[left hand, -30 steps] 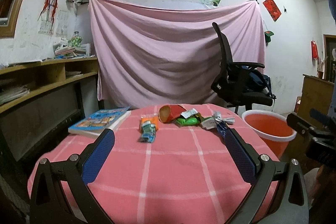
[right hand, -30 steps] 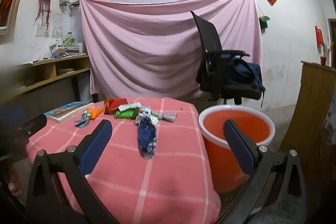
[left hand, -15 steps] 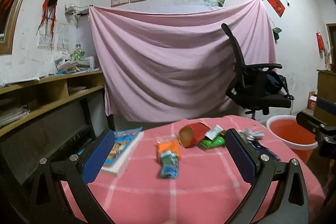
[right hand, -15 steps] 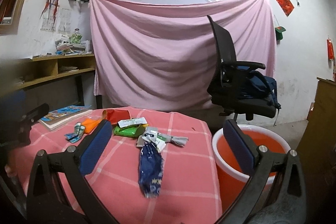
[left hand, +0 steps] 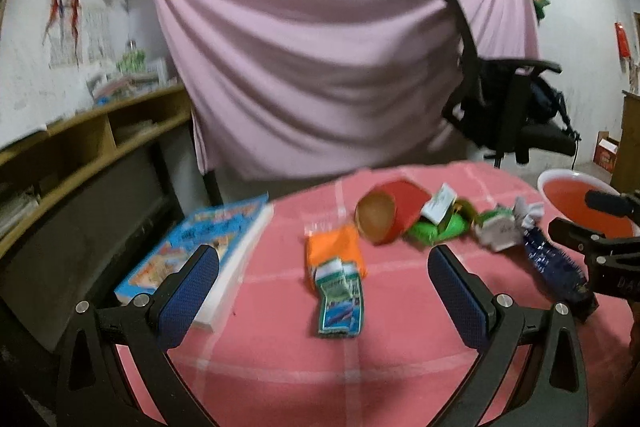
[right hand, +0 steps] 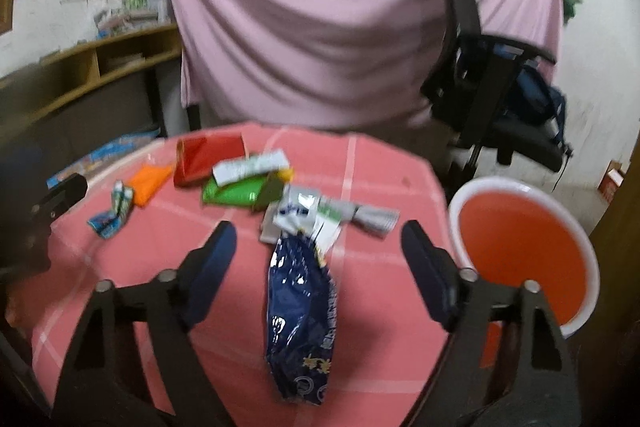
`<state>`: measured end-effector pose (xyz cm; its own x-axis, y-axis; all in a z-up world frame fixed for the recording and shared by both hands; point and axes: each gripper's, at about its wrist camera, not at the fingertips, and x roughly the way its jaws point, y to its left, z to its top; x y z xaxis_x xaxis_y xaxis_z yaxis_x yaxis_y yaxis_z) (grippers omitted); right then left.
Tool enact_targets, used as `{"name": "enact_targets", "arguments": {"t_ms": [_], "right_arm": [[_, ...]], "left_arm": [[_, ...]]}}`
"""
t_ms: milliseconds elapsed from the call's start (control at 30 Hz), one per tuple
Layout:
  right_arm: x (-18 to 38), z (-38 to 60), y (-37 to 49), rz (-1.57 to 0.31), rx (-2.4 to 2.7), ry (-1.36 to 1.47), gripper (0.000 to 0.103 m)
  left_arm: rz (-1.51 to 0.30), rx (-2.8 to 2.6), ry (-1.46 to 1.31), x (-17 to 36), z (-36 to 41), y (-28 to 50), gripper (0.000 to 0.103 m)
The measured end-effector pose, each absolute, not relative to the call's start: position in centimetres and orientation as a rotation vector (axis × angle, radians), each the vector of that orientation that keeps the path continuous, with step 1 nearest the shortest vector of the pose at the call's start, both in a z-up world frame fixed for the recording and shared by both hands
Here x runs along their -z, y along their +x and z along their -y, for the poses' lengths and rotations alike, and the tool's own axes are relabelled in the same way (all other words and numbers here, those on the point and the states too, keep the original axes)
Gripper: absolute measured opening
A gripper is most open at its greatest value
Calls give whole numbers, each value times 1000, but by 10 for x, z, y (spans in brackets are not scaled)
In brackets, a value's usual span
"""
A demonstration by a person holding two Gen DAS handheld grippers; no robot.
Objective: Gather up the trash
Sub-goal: 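Grasp the dark blue snack bag with the right tool while the left tool grasps the green-white carton, then carry both items over the orange bucket and open both tools to drop them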
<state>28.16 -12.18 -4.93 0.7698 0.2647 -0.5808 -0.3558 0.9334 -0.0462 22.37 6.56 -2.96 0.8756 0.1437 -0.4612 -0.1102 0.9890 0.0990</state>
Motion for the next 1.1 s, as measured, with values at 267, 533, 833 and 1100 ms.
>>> {"name": "enact_targets", "arguments": {"t_ms": [267,533,833,1100], "right_arm": [[68,116,289,-725,-359,-197,80],[84,112,302,-853,-406,-208,58],[77,122,293,-812,-446,-166,47],[27,156,258,-497,-486,-58,46]], "left_arm": [[-683,-105,7,53,-75,251,88],[-841,-89,-75,73,-85,264,31],[-789,-58,-108,59,-72,244,26],[-492,49,-93,12,-24,221,26]]}}
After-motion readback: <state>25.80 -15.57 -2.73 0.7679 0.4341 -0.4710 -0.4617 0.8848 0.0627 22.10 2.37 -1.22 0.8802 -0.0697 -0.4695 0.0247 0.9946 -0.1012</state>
